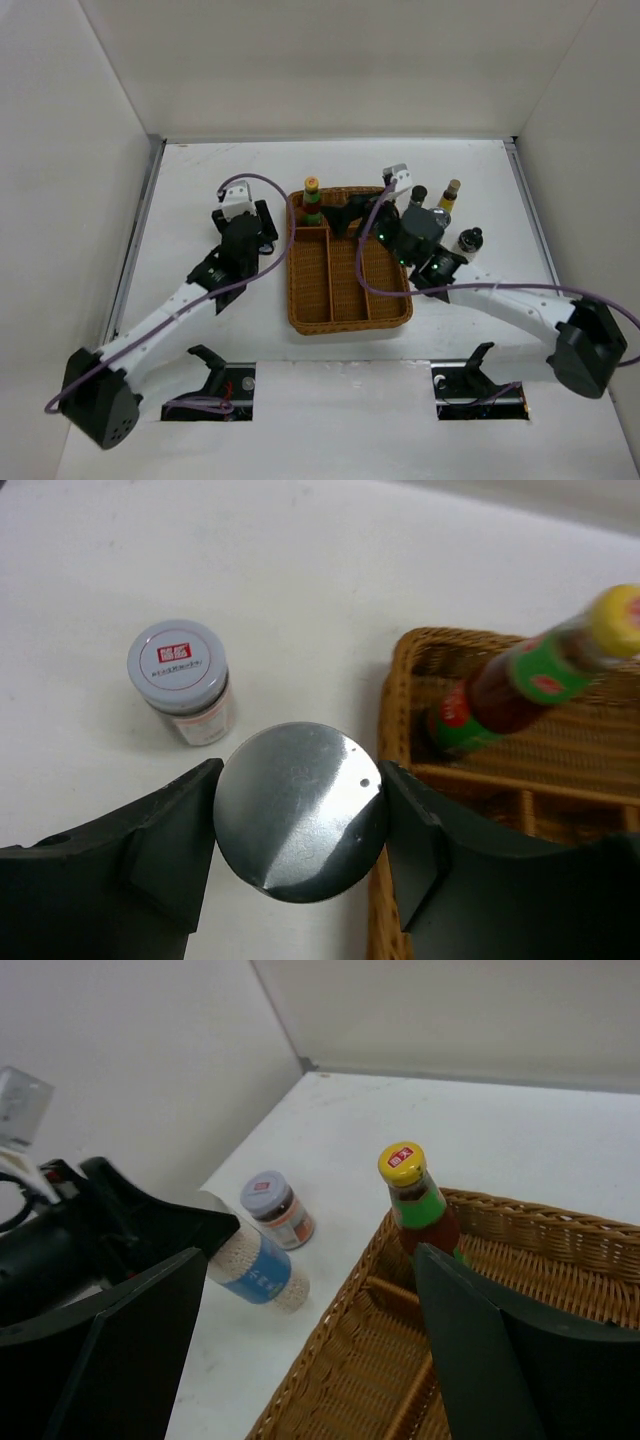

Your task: Organize the condiment bottles

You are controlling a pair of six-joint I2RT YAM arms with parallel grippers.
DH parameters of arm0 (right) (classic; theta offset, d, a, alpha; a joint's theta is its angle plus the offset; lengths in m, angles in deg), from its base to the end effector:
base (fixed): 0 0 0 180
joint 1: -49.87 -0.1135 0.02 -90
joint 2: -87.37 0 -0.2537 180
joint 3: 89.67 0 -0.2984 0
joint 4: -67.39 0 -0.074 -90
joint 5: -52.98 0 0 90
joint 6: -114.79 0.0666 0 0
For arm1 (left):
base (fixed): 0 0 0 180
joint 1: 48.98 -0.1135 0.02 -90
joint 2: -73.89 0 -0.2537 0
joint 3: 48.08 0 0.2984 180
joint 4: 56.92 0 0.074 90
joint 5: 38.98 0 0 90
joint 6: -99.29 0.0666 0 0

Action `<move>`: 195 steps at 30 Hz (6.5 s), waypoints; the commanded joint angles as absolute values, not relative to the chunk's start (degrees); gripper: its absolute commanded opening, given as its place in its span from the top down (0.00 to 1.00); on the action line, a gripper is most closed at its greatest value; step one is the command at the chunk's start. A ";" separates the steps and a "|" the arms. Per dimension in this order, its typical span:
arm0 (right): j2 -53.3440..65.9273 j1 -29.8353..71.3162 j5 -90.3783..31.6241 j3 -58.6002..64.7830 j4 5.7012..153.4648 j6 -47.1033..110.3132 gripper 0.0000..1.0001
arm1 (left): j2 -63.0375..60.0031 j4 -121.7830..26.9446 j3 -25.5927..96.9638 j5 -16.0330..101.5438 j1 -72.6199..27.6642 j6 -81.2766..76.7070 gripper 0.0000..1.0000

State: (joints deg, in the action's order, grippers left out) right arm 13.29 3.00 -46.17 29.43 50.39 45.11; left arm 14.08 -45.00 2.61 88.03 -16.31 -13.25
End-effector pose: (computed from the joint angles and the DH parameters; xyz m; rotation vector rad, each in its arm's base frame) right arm 0.2678 0.2704 0.2987 -0.2277 1.5444 0.8163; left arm 0.2790 -0.1313 0.2398 -0.2552 1.8442 -0.0393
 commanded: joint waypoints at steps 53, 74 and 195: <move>40.00 7.02 -56.18 56.14 41.02 52.83 0.10 | 12.34 -56.67 6.67 88.71 -4.90 -12.06 0.11; 38.16 6.32 -55.13 55.52 41.19 52.92 0.09 | -6.60 -49.71 12.38 80.55 -35.74 -19.27 0.10; 8.79 31.37 -66.37 29.33 79.09 50.36 0.38 | 31.61 -83.46 -21.89 88.02 -9.47 -14.79 0.00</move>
State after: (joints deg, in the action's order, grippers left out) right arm 6.58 31.21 -66.89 30.54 82.45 49.30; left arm 31.54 -79.86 -21.52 88.32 -8.57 -13.60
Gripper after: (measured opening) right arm 0.678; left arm 0.997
